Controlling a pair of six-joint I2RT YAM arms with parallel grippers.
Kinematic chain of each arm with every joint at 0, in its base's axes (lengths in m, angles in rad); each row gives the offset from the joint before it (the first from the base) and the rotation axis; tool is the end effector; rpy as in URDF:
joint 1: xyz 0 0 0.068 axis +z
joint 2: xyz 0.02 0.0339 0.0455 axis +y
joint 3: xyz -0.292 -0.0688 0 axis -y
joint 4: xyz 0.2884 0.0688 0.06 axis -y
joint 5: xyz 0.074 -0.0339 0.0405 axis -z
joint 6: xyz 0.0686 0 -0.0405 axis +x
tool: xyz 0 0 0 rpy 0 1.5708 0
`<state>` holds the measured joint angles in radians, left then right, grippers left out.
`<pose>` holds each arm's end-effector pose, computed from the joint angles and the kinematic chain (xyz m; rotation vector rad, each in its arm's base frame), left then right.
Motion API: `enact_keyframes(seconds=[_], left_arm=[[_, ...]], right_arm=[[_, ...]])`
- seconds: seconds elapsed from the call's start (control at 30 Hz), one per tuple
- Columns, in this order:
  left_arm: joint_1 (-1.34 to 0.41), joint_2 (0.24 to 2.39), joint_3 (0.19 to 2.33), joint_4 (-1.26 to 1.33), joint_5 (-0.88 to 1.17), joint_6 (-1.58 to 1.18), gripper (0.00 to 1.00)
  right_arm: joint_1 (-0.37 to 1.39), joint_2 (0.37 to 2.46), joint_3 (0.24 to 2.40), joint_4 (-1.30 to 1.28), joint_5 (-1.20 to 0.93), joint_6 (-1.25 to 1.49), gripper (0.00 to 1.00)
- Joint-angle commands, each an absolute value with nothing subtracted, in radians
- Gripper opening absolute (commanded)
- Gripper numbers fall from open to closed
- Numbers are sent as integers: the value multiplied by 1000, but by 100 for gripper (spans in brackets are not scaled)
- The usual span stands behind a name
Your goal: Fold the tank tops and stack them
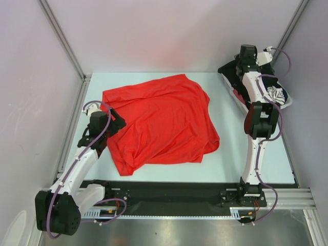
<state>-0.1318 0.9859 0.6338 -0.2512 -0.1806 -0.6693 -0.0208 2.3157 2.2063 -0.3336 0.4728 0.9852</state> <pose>0.2660 -0.0228 0.2335 -0.6765 2.0670 -0.2639 0.6324 -0.0444 0.2984 1.1961 1.5598 0.1551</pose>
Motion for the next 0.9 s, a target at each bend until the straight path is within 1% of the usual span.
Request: enact_keyframes(seconds=[0.0,0.07,0.13,0.17,0.2,0.27,0.3,0.33,0.37,0.4,0.43,0.57,0.63,0.73,0.8,0.83,0.87], left_arm=[[-155,940,640,-253,-212,-644,100],[-164,934,637,-256,-215,-644,100],[-167,931,634,-258,-209,-644,100],[-169,930,632,-258,-201,-644,100],[-170,930,630,-256,-195,-644,100],[-175,923,624,-255,-177,-644,100],[-178,920,623,-252,-169,-644,100],[-182,919,624,-255,-163,-643,100],[-195,911,626,-258,-157,-641,100],[-204,902,624,-262,-164,-641,100],[-215,888,617,-262,-172,-652,100],[-248,827,588,-242,-170,-657,100],[-252,830,591,-252,-173,-653,100],[-255,848,583,-244,-173,-655,100],[-256,854,578,-230,-173,-657,100],[-256,865,577,-226,-173,-657,100],[-256,868,577,-221,-170,-655,100]], right_arm=[[47,2097,2077,-205,489,679,75],[80,2016,2039,-237,430,504,79],[86,1940,1981,-294,304,425,74],[86,1915,1936,-299,234,316,73],[84,1887,1866,-301,118,266,75],[90,1847,1804,-330,-15,111,80],[95,1850,1787,-360,-81,-54,80],[115,1858,1795,-411,-48,-113,80],[127,1885,1805,-492,-2,-153,83],[132,1891,1807,-511,134,-188,84],[126,1897,1801,-520,155,-196,83],[81,1878,1755,-506,97,-222,80],[84,1913,1770,-528,150,-274,80],[83,2018,1850,-598,153,-334,80],[78,2071,1902,-624,199,-348,80],[74,2136,1928,-643,199,-348,79],[69,2164,1963,-682,198,-344,74]])
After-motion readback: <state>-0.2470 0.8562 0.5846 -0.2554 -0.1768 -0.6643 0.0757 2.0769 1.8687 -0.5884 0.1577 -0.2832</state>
